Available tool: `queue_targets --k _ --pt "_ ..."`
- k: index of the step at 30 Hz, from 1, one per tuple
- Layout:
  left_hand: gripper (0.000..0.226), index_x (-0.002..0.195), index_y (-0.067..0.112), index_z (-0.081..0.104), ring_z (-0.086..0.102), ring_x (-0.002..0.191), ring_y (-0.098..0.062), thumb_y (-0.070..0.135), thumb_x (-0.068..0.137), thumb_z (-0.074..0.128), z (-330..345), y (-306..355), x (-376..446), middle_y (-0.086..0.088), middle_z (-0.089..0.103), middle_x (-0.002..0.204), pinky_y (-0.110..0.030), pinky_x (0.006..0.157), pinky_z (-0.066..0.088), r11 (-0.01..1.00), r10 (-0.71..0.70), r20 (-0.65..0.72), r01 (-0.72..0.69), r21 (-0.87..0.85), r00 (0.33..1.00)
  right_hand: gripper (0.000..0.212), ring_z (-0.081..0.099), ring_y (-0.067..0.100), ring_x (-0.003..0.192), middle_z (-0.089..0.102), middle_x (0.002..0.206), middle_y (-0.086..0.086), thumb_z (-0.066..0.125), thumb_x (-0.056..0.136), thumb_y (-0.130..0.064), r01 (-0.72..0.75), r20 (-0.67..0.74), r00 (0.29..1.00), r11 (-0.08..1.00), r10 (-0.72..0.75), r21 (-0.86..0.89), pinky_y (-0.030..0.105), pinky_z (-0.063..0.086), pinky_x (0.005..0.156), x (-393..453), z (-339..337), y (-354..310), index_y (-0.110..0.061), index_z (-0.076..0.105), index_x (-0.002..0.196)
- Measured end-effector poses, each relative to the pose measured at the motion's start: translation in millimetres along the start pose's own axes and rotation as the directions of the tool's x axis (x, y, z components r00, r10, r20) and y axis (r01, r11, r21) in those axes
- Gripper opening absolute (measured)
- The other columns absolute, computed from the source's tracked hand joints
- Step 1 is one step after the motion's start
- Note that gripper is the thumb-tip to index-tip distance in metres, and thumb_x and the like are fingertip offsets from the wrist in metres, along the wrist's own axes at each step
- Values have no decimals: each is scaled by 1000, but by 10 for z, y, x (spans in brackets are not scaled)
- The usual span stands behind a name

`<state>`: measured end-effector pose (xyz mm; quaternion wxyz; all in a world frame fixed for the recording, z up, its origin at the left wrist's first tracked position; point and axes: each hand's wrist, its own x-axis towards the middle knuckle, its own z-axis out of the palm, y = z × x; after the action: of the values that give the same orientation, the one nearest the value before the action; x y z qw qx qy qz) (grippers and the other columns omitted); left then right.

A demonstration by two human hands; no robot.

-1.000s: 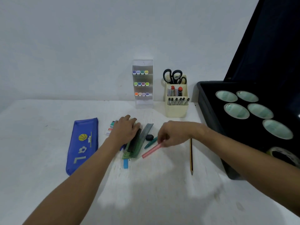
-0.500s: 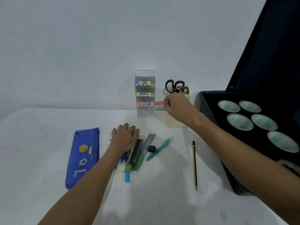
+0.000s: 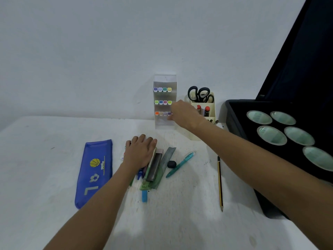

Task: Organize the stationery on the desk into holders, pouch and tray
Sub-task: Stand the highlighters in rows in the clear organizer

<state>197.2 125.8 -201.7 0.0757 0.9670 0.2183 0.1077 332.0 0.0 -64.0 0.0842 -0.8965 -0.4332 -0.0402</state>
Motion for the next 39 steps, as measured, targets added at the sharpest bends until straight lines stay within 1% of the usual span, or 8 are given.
queue_targets --k 3,6,12,16,21,25,31,39 --pt "56 111 29 55 51 103 -23 51 93 7 20 -5 -14 4 57 112 -44 90 40 1000 4 -27 -4 -4 1000 33 63 28 97 64 112 15 66 88 -22 17 70 997 998 -13 -60 34 48 81 81 15 -12 -3 61 114" --pt "57 113 29 56 52 105 -23 51 94 7 26 -13 -21 4 57 115 -44 91 40 1000 6 -40 -6 1 999 28 62 27 99 62 115 15 62 90 -12 1 91 996 999 3 -37 29 45 78 128 28 -1 -3 59 116" --pt "59 114 29 56 51 108 -21 52 94 6 21 3 -20 4 57 115 -43 94 39 1000 2 -52 -3 -11 999 34 60 27 101 57 121 15 60 91 -12 -48 97 994 999 47 11 27 43 78 184 48 61 -5 55 123" --pt "60 115 29 56 50 111 -22 52 94 6 29 4 -22 4 57 120 -44 95 38 1000 -3 -57 3 -17 998 33 60 28 102 57 121 16 56 94 -15 -63 79 995 998 64 -14 28 42 75 217 76 75 -4 53 125" --pt "60 117 30 55 50 114 -22 53 94 5 49 -5 -12 4 57 124 -45 97 38 1000 -8 -52 7 -10 999 27 63 28 98 61 115 14 51 96 -16 -103 42 993 992 106 -80 34 50 79 229 174 62 -7 56 121" --pt "59 116 30 56 50 112 -22 52 94 6 51 -4 -20 4 57 123 -44 96 38 1000 -5 -56 5 -2 998 28 62 27 100 61 115 12 51 96 -18 -122 12 992 988 124 -96 31 46 75 235 177 41 -7 56 121" --pt "50 112 25 58 53 99 -21 44 92 17 65 -4 -17 3 60 111 -40 85 39 999 10 -78 -6 42 997 25 64 26 96 63 111 11 52 96 -19 -127 -31 992 985 124 -115 32 49 78 173 250 17 -9 56 119" --pt "34 115 19 57 50 107 -25 34 97 33 -49 52 77 -1 55 113 -44 94 34 999 -33 75 36 -36 997 24 64 27 97 63 112 11 53 94 -13 -83 -31 996 994 81 -70 33 50 80 79 216 -40 -7 57 118"
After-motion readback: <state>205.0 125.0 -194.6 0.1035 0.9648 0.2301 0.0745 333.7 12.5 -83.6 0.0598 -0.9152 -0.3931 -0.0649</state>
